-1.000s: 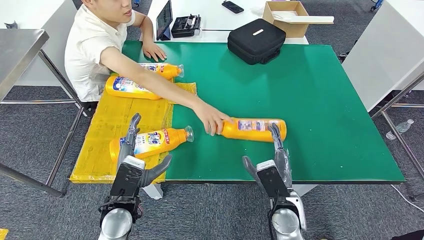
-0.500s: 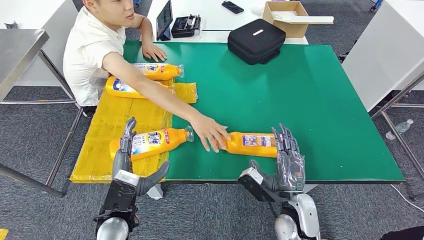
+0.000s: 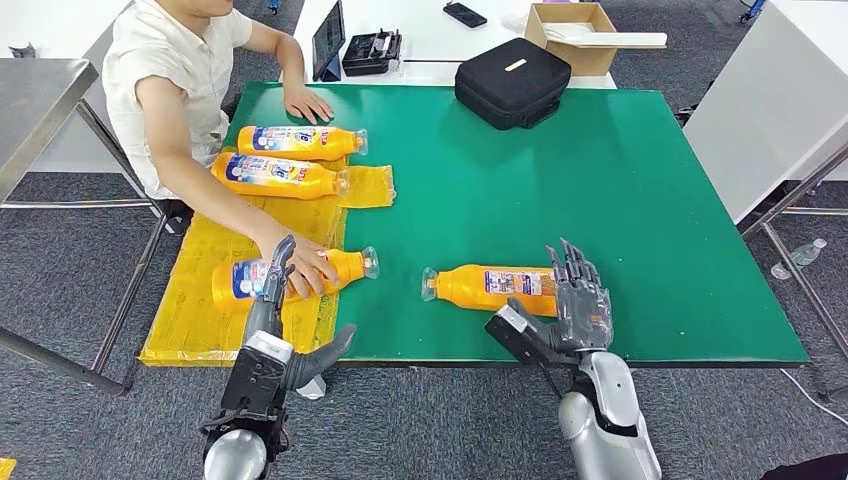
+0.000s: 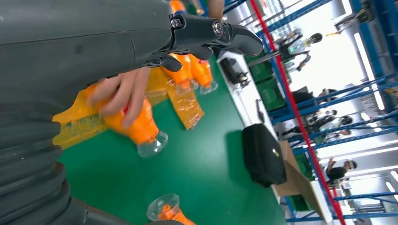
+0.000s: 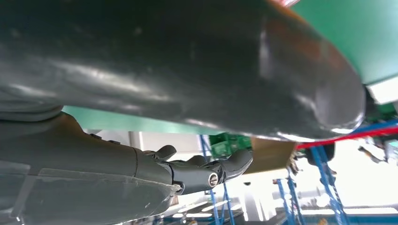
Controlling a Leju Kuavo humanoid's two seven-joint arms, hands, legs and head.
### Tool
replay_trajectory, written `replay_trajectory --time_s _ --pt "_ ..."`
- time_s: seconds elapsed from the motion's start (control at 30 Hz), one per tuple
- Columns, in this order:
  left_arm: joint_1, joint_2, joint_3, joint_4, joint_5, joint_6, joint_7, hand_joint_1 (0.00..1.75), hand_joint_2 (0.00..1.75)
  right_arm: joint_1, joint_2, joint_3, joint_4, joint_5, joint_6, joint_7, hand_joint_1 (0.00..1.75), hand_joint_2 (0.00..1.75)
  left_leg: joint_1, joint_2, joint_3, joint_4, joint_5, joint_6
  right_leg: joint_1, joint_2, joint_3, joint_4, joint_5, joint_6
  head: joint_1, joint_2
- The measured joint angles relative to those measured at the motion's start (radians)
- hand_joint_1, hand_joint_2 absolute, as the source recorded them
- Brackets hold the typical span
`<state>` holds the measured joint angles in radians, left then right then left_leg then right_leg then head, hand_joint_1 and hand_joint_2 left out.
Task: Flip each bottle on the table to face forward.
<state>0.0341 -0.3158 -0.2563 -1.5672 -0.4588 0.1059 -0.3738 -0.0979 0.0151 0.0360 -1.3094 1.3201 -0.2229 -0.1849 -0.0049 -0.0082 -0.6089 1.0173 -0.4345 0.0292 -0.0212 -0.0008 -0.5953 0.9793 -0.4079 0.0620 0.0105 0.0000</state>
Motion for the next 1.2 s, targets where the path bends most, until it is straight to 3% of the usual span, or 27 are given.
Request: replay_trajectory --time_s 0.3,0.8,1.2 --pt "-0.023 0.001 -0.013 0.028 0.021 -0.006 0.058 0.00 1.75 -0.162 -0.049 -0.023 0.251 0.082 0.011 0.046 0.00 0.00 0.000 0.000 0.000 0.000 0.000 0.000 0.000 0.000 0.000 0.000 0.000 0.000 0.000 0.000" --pt "-0.035 0.002 -0.021 0.044 -0.004 0.004 0.064 0.00 1.75 -0.197 -0.052 -0.029 0.364 0.080 0.009 0.028 0.00 0.00 0.000 0.000 0.000 0.000 0.000 0.000 0.000 0.000 0.000 0.000 0.000 0.000 0.000 0.000" --pt "-0.036 0.005 -0.038 0.031 -0.074 0.037 0.050 0.00 1.75 -0.187 -0.034 -0.007 0.344 0.077 -0.023 0.011 0.00 0.00 0.000 0.000 0.000 0.000 0.000 0.000 0.000 0.000 0.000 0.000 0.000 0.000 0.000 0.000"
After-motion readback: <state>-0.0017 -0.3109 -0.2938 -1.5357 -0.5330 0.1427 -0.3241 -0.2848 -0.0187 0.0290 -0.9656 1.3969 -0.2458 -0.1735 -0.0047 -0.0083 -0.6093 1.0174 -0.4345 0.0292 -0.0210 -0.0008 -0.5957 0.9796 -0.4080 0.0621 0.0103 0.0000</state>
